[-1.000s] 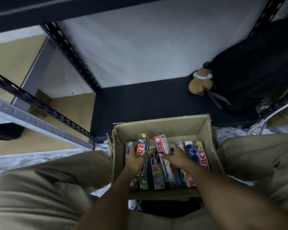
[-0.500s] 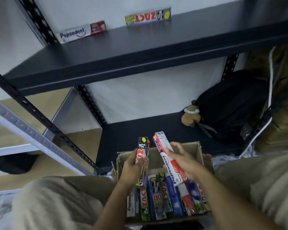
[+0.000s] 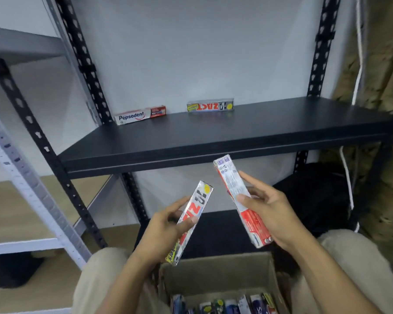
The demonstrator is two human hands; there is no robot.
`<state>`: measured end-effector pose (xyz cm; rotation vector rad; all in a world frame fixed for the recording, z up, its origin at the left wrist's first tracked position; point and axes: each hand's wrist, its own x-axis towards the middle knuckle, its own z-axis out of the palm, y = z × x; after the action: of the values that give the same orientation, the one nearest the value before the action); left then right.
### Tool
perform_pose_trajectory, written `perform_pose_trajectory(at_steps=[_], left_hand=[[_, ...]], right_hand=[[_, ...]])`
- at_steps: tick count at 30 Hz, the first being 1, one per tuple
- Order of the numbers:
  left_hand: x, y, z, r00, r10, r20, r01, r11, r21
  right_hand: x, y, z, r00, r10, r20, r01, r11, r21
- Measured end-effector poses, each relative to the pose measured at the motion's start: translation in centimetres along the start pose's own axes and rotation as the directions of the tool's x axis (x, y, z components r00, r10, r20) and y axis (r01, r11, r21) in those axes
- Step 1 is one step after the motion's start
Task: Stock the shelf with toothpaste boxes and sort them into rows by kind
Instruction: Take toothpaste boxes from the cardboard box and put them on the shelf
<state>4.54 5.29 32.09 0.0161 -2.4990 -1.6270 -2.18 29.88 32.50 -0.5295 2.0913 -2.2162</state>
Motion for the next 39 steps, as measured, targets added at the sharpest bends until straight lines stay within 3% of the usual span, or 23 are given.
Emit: perform_pose_trajectory(at_steps=[5, 12, 16, 20, 25, 31, 39], left_hand=[[1.7, 5.5, -2.1, 0.99, 0.14, 0.034, -0.143, 0.967, 0.209], [7.4, 12.8, -4.7, 0.94, 0.331, 0.083, -0.329, 0.813, 0.48], [12.6, 15.7, -5.0, 0.906, 0.401, 0.138, -0.399, 0.694, 0.6], [18.3, 16.2, -4.1, 0.898, 0.378, 0.225, -0.426, 0.62, 0.659], [24.0, 15.1, -2.5, 0.898, 0.348, 0.269, -0.428, 0.554, 0.714], [29.8, 14.7, -0.8, 0.898, 0.331, 0.291, -0.431, 0.518, 0.739], [35.5, 15.4, 5.2, 0.856, 0.43, 0.288, -0.468, 0.407, 0.784]], right_hand=[[1.4, -5.9, -2.0, 0.986, -0.167, 0.0, 0.164, 0.967, -0.195], [6.1, -12.3, -5.8, 0.964, -0.262, 0.053, 0.257, 0.854, -0.453], [10.6, -15.0, -8.1, 0.958, -0.269, 0.103, 0.26, 0.652, -0.712], [16.2, -15.7, -10.8, 0.968, -0.209, 0.137, 0.223, 0.477, -0.85], [23.1, -13.5, -15.2, 0.99, -0.054, 0.128, 0.139, 0.358, -0.923], [28.6, -10.9, -19.3, 0.993, -0.121, 0.011, 0.049, 0.322, -0.946], [34.0, -9.2, -22.5, 0.983, -0.179, -0.049, 0.0, 0.265, -0.964]])
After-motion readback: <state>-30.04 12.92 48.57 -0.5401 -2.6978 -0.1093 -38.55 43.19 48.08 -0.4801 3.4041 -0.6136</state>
